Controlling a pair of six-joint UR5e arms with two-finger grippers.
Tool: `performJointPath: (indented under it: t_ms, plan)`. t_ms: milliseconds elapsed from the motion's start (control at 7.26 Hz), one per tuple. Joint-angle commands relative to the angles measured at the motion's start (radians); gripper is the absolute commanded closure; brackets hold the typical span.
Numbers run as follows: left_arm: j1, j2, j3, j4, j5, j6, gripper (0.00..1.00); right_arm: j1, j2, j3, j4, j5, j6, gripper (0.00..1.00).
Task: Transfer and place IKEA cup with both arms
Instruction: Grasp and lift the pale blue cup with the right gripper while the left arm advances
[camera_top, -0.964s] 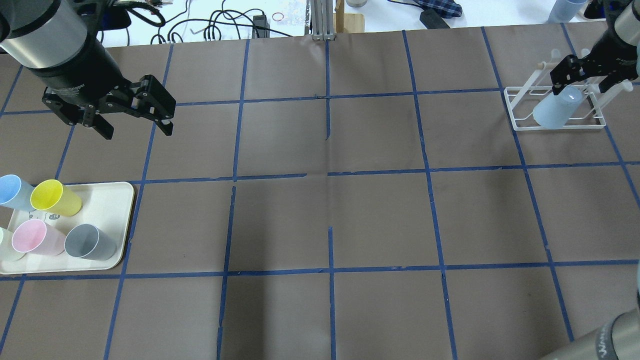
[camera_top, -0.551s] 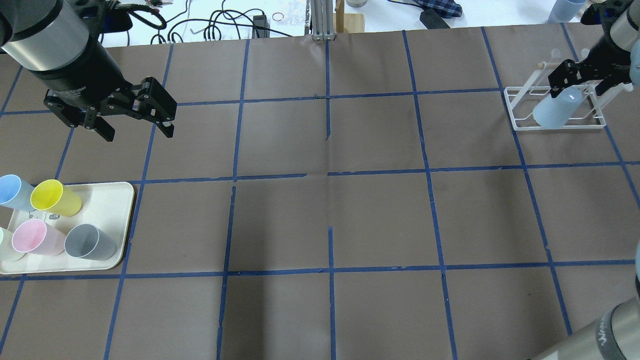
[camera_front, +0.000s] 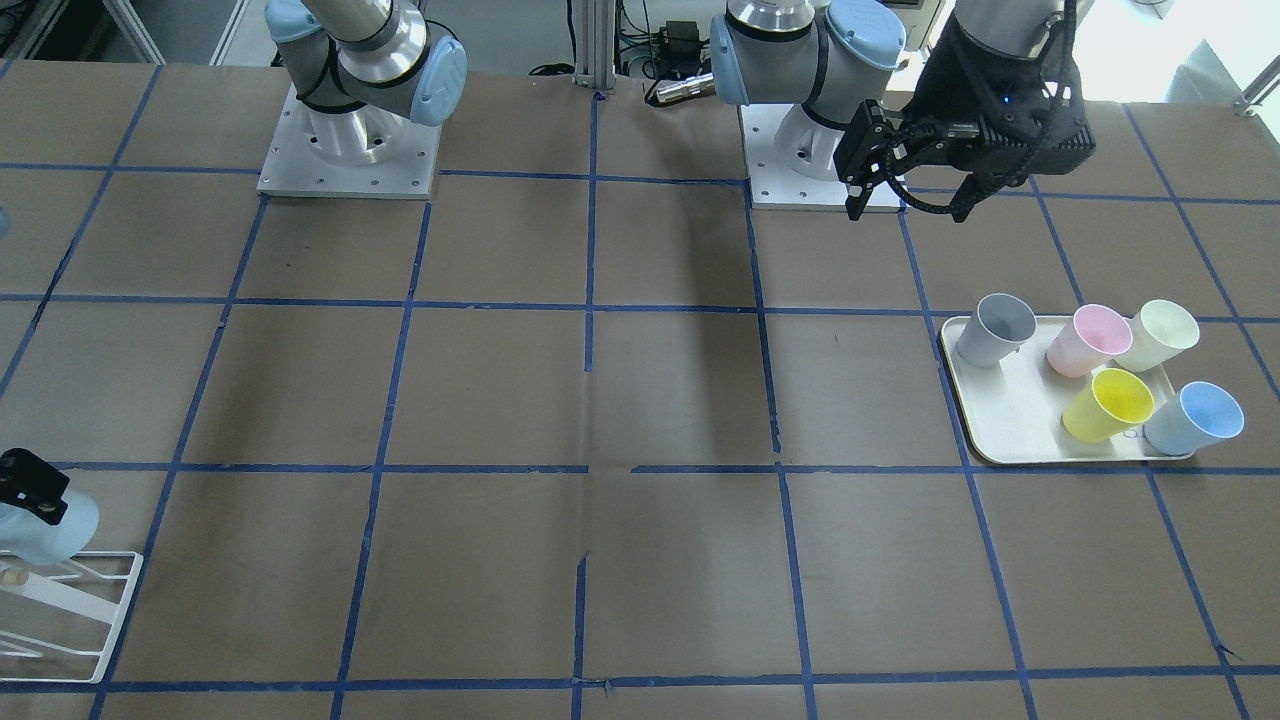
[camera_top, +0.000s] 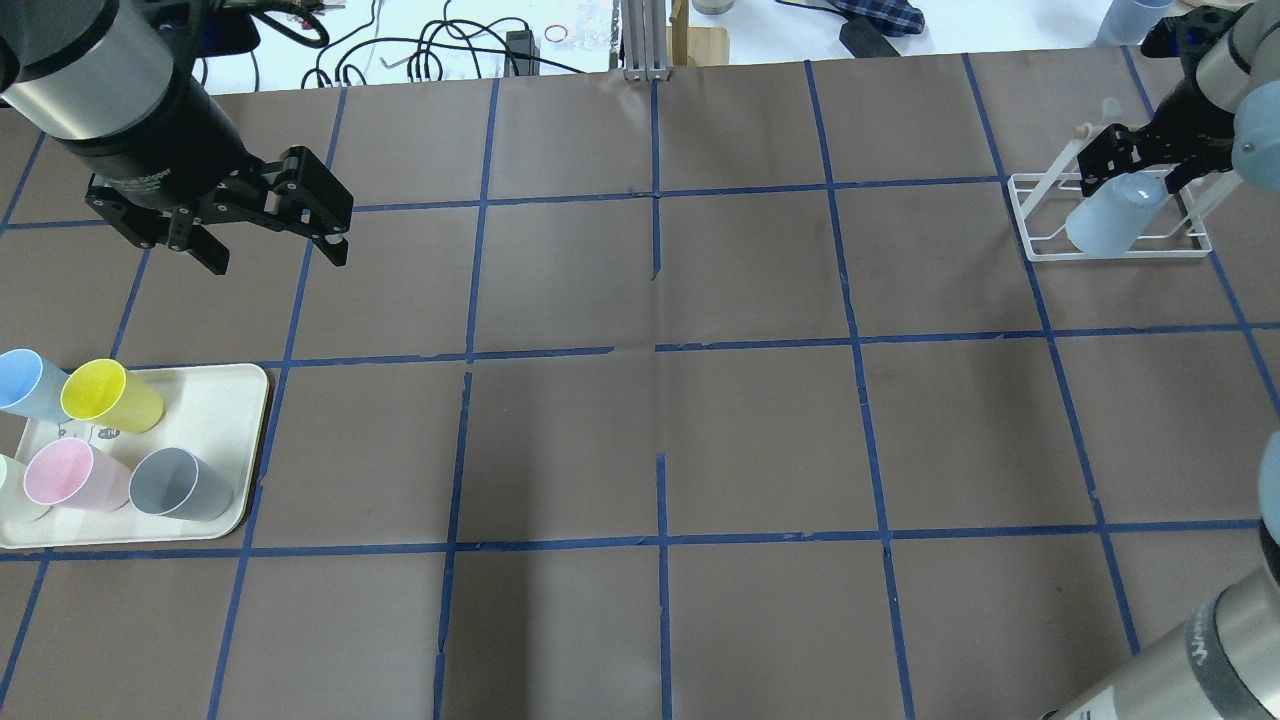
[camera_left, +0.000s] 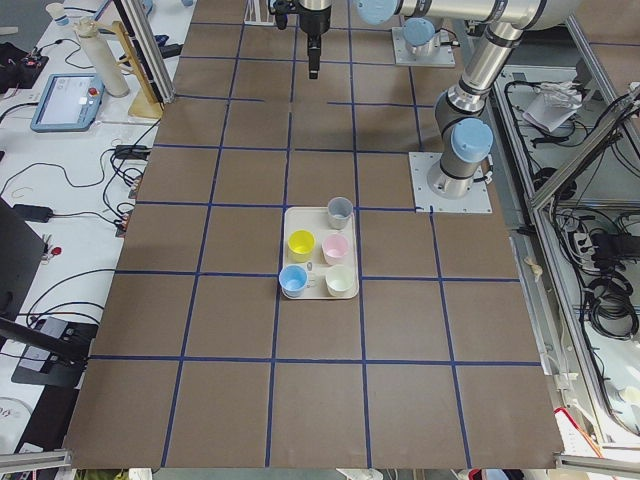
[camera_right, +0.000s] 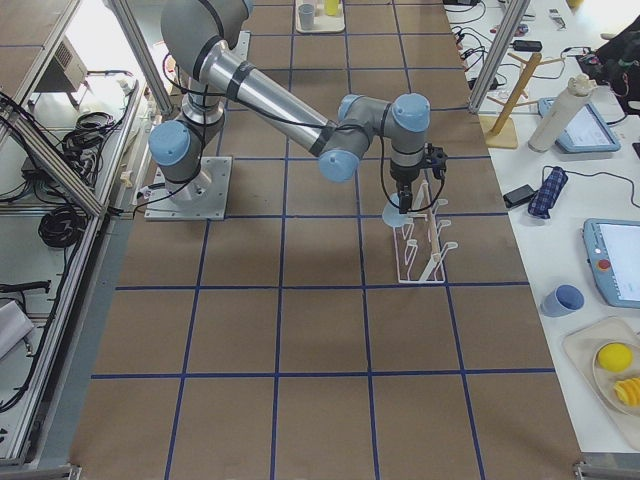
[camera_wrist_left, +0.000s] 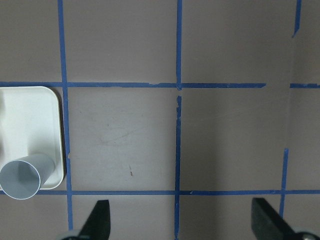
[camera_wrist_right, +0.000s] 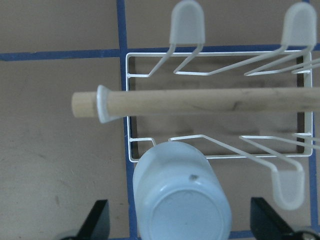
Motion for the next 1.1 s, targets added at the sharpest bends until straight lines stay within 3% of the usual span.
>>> performJointPath:
  t_ms: [0, 413, 551, 826, 964]
  plan:
    - [-0.003, 0.003, -0.002, -0.008, 0.001, 0.0, 0.0, 0.001, 0.012, -0.001, -0.009, 0.0, -0.002, 0.0]
    - [-0.005, -0.005, -0.022, -0.003, -0.006, -0.003, 0.0, -0.004, 0.019, -0.001, -0.012, 0.0, -0.003, 0.1]
    - [-0.005, -0.006, -0.024, -0.003, -0.005, -0.003, 0.0, -0.005, 0.019, -0.001, -0.012, 0.002, -0.003, 0.24]
    - [-0.006, -0.013, -0.022, 0.007, -0.008, -0.005, 0.0, -0.005, 0.017, -0.006, -0.009, 0.026, -0.008, 0.39]
    - [0.0, -0.012, -0.024, 0.007, -0.034, 0.015, 0.0, -0.005, 0.017, -0.007, -0.009, 0.026, -0.017, 0.52]
